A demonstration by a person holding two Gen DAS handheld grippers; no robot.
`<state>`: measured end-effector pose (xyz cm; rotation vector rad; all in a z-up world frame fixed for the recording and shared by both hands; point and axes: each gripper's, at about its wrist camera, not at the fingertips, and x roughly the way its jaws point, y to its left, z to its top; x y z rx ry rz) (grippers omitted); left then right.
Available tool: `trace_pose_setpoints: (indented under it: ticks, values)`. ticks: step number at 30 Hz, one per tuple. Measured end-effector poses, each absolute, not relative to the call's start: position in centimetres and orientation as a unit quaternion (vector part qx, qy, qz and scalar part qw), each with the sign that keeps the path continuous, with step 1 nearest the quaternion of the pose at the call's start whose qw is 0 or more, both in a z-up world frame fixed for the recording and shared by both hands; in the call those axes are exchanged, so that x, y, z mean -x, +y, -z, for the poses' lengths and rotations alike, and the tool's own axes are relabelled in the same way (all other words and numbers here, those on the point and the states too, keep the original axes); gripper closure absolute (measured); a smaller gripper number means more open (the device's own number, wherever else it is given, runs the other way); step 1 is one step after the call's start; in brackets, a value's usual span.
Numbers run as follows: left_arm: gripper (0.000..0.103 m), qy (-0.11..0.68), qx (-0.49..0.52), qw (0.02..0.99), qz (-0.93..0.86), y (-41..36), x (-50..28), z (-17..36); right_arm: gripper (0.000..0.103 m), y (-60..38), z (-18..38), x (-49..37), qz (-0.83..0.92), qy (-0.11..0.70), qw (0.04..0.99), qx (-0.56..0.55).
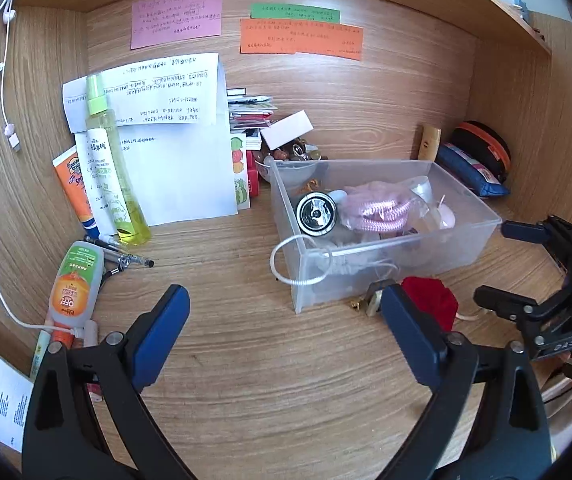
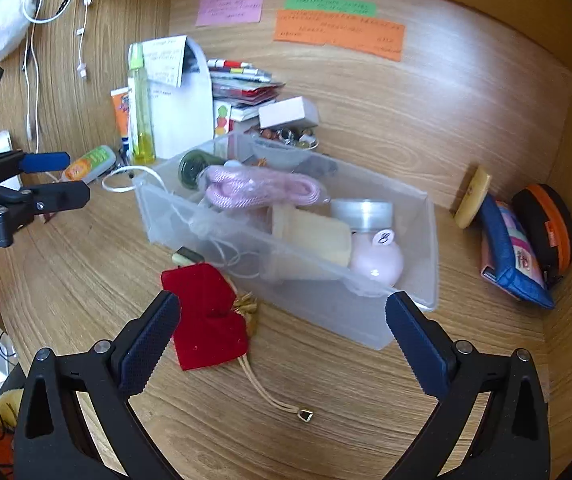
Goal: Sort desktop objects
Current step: 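Move both grippers back toward the red velvet pouch, then grasp the red velvet pouch with the right gripper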
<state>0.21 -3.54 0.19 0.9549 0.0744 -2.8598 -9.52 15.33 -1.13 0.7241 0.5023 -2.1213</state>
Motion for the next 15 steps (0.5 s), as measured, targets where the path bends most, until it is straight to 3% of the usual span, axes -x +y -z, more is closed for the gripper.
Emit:
trace_pose_setpoints:
  ticks: [11, 13, 15]
  values:
    - [0.006, 0.002, -0.332, 0.024, 0.943, -2.3, -3.3, 1.7, 0.003, 10.7, 4.9, 9.9, 0.787, 0.216, 0.449, -0.363]
    - [0.006, -0.003, -0.333, 0.015, 0.943, -1.9, -3.7, 2.0, 0.009, 10.4, 5.3, 10.3, 0.783, 0.206, 0.450, -0.376]
    - [0.006, -0.011, -0.333, 0.007, 0.943, -1.4, -4.1, 2.1, 0.027, 10.3, 5.6, 10.5, 0.774, 0.202, 0.458, -0.388]
